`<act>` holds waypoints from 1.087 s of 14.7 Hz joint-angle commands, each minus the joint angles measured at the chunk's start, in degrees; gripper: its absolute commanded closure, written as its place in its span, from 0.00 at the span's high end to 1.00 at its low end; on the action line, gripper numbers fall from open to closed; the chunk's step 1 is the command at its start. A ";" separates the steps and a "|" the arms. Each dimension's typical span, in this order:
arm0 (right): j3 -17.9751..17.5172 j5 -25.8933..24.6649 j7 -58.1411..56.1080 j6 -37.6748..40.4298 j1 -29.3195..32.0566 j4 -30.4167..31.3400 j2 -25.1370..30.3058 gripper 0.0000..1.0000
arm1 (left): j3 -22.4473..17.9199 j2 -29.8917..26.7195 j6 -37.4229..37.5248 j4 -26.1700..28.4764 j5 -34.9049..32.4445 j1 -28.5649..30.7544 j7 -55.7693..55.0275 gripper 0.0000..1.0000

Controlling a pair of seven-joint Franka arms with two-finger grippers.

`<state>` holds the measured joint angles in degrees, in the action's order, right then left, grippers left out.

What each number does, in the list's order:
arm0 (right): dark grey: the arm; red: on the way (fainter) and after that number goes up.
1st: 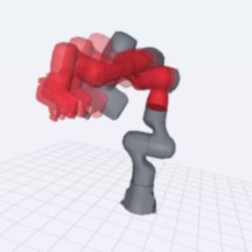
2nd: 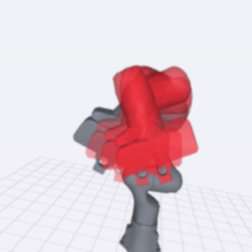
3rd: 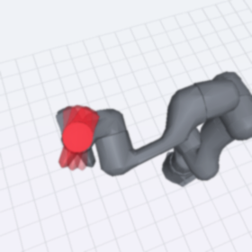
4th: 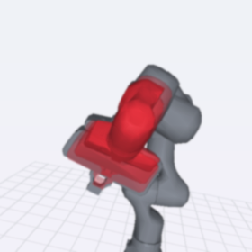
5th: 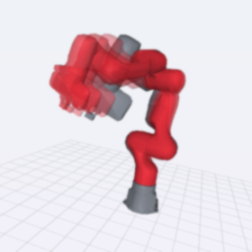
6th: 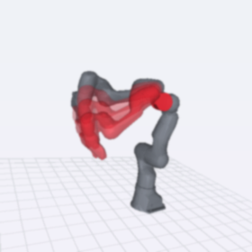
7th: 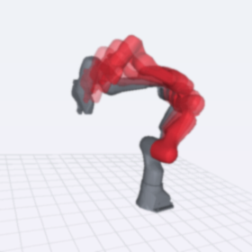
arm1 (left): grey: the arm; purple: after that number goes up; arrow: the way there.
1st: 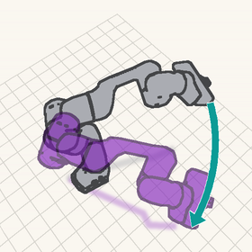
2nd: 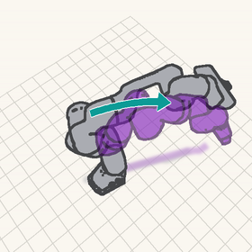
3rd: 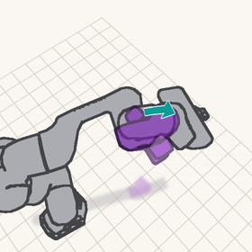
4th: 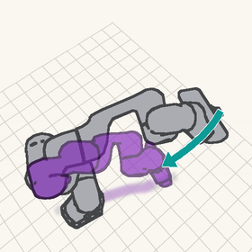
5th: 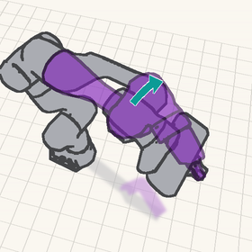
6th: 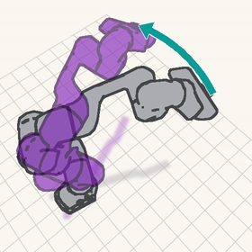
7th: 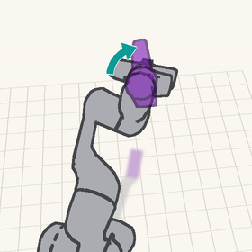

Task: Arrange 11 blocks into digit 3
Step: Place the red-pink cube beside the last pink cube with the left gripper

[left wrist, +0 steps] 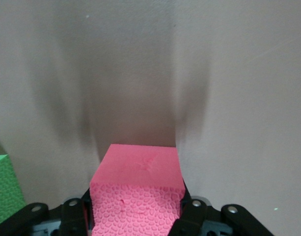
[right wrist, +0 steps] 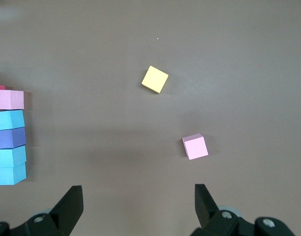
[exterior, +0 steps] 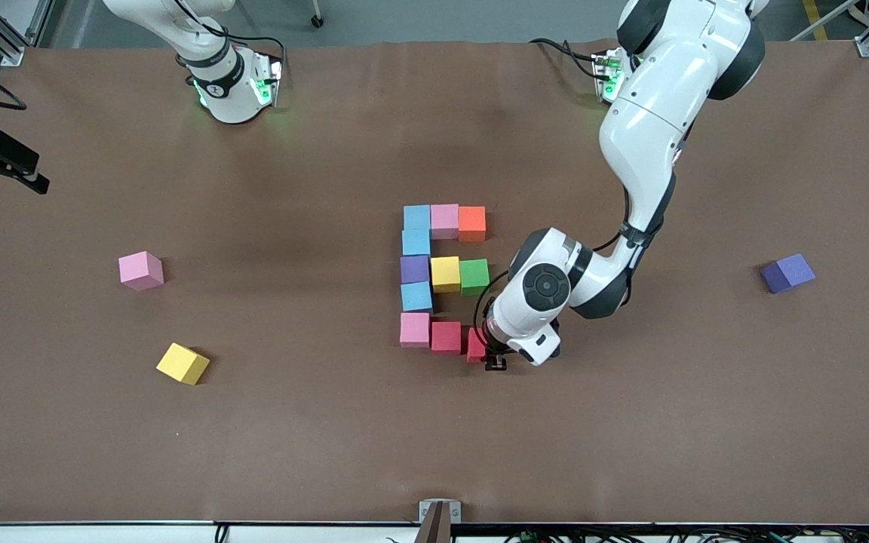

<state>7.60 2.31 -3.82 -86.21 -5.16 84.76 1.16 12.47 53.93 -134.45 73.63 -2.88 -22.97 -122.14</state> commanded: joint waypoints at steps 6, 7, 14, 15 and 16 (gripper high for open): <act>0.14 -0.72 0.22 0.34 -0.46 0.23 0.42 1.00 | -0.43 1.62 1.47 -2.26 1.30 -1.64 -1.52 0.18; 0.14 -0.72 0.22 0.34 -0.46 0.23 0.42 1.00 | -0.43 1.88 1.47 -2.35 1.30 -1.81 -1.52 0.18; 0.14 -0.72 0.22 0.34 -0.46 0.24 0.42 1.00 | -0.52 2.06 1.47 -2.35 1.30 -2.17 -1.70 0.18; 0.14 -0.72 0.22 0.34 -0.46 0.23 0.42 1.00 | -0.61 2.06 1.47 -2.35 1.30 -2.25 -2.48 0.18; 0.14 -0.72 0.22 0.34 -0.46 0.32 0.42 1.00 | -0.61 2.06 1.47 -2.26 1.21 -2.43 -3.53 0.18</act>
<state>7.60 2.31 -3.82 -86.19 -5.16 84.76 1.16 12.45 54.13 -133.75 73.22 -2.88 -24.08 -123.98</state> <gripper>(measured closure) 0.000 0.396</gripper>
